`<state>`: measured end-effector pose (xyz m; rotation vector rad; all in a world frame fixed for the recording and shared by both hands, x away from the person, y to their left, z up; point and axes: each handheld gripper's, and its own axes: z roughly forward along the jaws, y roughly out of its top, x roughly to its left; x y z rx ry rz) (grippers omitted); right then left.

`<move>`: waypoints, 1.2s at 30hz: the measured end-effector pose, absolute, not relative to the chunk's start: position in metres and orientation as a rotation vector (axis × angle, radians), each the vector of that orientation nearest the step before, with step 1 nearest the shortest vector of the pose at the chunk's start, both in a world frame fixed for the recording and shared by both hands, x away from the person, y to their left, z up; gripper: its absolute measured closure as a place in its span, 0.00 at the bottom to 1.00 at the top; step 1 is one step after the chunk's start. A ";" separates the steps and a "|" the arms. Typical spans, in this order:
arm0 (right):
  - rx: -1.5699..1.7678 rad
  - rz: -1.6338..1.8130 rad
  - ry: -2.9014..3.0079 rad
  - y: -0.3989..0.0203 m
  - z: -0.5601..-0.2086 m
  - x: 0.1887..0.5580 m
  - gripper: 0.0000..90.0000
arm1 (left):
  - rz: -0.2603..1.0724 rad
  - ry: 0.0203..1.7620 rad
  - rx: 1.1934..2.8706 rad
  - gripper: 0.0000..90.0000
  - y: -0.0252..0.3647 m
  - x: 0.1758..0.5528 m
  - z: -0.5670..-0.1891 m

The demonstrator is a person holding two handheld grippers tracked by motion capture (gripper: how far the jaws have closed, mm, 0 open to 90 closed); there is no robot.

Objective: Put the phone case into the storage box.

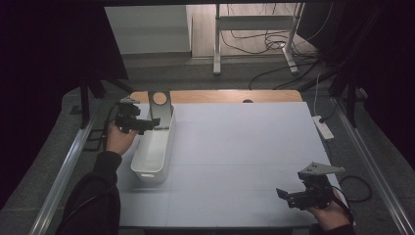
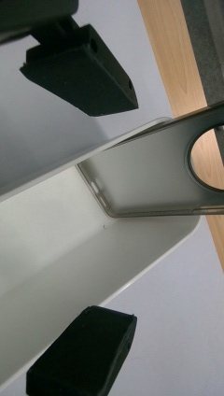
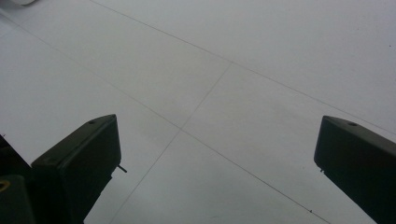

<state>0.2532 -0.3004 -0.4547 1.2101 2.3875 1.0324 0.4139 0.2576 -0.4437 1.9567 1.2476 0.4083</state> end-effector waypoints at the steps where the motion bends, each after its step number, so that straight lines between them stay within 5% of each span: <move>1: 1.210 1.032 2.388 -0.300 -0.455 0.253 0.01 | 0.408 1.248 1.957 0.03 0.258 0.414 -0.444; 36: 1.202 1.030 2.394 -0.300 -0.455 0.253 0.00 | 0.378 1.190 1.924 0.03 0.253 0.384 -0.442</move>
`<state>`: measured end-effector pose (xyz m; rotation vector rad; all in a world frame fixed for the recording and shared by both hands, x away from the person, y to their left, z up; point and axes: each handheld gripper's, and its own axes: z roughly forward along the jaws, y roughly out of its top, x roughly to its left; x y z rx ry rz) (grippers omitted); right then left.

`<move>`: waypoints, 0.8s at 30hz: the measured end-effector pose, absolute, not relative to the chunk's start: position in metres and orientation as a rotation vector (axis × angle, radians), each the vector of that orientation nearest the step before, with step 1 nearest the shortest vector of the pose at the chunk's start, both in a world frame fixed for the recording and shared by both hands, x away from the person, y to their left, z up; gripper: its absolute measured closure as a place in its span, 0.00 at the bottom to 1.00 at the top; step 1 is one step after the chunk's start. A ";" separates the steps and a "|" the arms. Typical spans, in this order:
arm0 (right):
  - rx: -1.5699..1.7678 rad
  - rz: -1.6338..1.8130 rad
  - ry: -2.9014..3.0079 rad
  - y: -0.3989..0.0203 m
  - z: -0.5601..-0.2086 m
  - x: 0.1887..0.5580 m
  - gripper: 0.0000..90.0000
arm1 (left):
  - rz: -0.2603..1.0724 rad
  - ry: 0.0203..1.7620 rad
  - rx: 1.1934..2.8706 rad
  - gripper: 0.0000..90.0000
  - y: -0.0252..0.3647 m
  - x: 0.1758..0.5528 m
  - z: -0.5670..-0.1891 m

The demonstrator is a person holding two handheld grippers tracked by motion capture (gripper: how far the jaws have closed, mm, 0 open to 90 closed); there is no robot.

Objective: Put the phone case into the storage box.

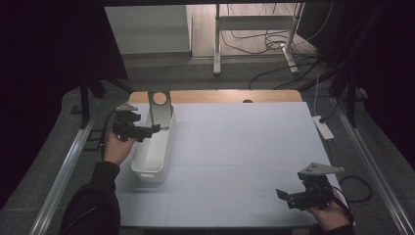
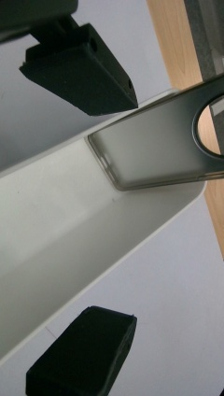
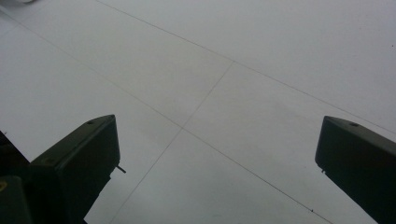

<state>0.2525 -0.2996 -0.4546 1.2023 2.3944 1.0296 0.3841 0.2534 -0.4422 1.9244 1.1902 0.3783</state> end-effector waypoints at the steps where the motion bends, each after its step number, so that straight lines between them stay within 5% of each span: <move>1: 1.203 1.030 2.394 -0.300 -0.455 0.253 0.00 | 0.381 1.187 1.925 0.03 0.252 0.383 -0.442; 24: 1.186 1.058 2.391 -0.301 -0.454 0.251 0.00 | 0.410 1.159 1.908 0.03 0.244 0.361 -0.437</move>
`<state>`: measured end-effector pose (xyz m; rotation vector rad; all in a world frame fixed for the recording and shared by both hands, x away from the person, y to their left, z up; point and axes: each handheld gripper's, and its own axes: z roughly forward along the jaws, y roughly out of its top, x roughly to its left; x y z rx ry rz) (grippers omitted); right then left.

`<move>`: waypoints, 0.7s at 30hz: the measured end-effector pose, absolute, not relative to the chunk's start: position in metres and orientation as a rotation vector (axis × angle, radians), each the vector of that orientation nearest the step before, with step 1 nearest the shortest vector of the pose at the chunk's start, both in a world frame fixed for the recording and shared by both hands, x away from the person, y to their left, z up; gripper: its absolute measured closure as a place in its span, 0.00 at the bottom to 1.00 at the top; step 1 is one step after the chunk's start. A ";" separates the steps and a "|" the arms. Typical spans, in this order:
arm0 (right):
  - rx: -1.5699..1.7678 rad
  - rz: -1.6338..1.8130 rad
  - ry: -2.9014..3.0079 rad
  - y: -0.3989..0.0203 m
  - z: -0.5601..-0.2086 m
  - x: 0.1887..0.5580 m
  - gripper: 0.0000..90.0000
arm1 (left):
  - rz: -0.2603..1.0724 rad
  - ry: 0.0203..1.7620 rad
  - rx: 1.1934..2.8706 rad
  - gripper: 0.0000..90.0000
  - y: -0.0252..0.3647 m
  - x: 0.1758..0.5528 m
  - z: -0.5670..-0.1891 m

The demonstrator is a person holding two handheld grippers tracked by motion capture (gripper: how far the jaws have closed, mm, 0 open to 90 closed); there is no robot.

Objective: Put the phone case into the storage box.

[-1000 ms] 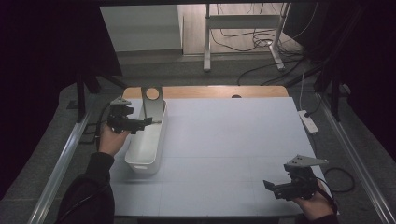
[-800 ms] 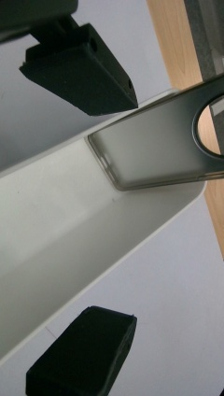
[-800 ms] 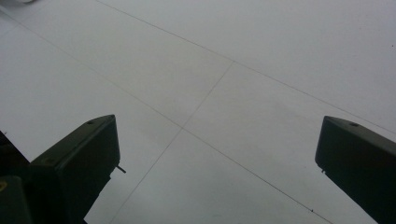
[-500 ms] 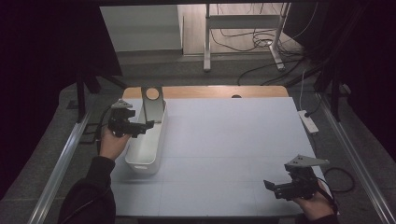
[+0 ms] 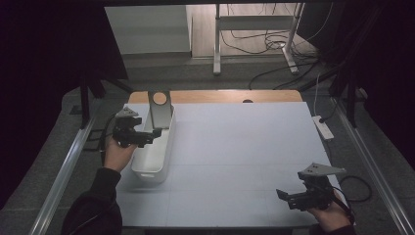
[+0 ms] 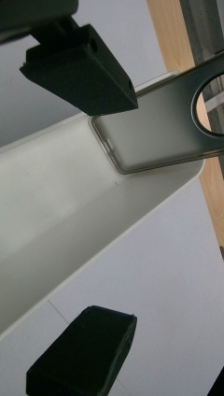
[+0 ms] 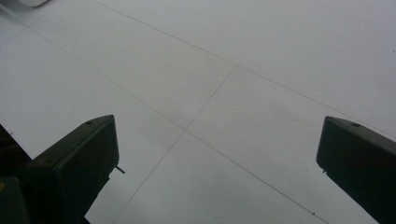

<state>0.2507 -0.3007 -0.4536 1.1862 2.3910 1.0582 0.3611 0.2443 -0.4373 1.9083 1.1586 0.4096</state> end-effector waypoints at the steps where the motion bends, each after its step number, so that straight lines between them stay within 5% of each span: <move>1: 1.183 1.058 2.392 -0.301 -0.454 0.251 0.00 | 0.413 1.154 1.912 0.03 0.244 0.360 -0.437; 21: 1.166 1.069 2.400 -0.300 -0.453 0.250 0.00 | 0.424 1.127 1.909 0.03 0.240 0.341 -0.438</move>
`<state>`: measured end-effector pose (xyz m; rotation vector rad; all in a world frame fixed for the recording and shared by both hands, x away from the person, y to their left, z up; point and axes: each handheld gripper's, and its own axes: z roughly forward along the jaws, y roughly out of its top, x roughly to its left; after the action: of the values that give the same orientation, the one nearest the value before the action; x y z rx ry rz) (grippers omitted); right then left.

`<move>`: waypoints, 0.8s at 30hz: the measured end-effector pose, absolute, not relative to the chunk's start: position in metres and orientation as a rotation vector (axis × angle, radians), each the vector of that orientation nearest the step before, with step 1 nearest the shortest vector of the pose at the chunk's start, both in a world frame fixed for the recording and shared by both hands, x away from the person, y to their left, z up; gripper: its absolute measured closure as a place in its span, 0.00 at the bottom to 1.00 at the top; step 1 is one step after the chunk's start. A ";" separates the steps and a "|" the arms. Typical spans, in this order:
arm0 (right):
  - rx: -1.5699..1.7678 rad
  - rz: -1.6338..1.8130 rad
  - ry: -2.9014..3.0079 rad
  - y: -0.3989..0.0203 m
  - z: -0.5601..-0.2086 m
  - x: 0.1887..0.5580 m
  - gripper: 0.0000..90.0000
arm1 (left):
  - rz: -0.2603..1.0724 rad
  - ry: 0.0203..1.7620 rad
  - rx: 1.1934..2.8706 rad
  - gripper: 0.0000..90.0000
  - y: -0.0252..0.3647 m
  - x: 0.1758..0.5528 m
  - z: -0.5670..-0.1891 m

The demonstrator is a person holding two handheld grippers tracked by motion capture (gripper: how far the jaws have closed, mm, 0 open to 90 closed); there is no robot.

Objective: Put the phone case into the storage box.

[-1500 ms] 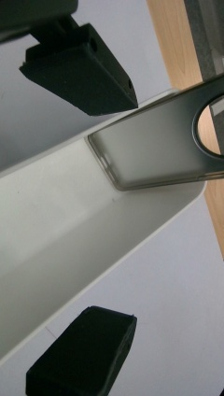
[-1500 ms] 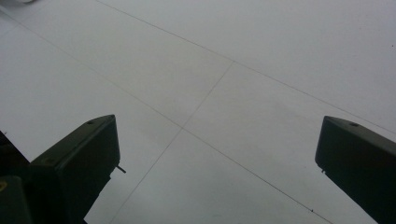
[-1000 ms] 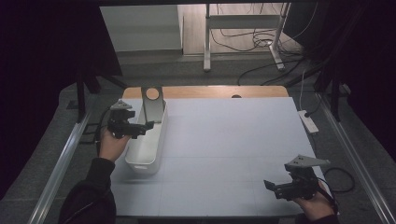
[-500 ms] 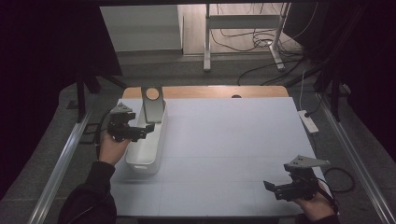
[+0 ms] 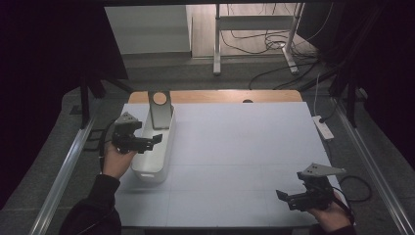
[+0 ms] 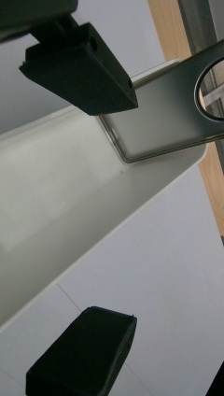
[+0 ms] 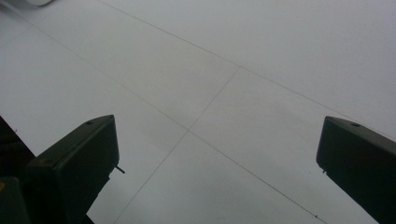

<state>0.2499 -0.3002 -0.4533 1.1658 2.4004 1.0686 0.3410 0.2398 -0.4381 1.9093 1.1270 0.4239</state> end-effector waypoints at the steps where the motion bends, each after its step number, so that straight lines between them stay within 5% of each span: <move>1: 1.164 1.070 2.400 -0.300 -0.453 0.250 0.00 | 0.423 1.126 1.908 0.02 0.240 0.340 -0.438; 24: 1.154 1.072 2.390 -0.300 -0.453 0.249 0.00 | 0.418 1.104 1.888 0.02 0.236 0.316 -0.437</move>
<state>0.2490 -0.3003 -0.4530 1.1536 2.3895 1.0716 0.3157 0.2365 -0.4374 1.8876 1.1036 0.4183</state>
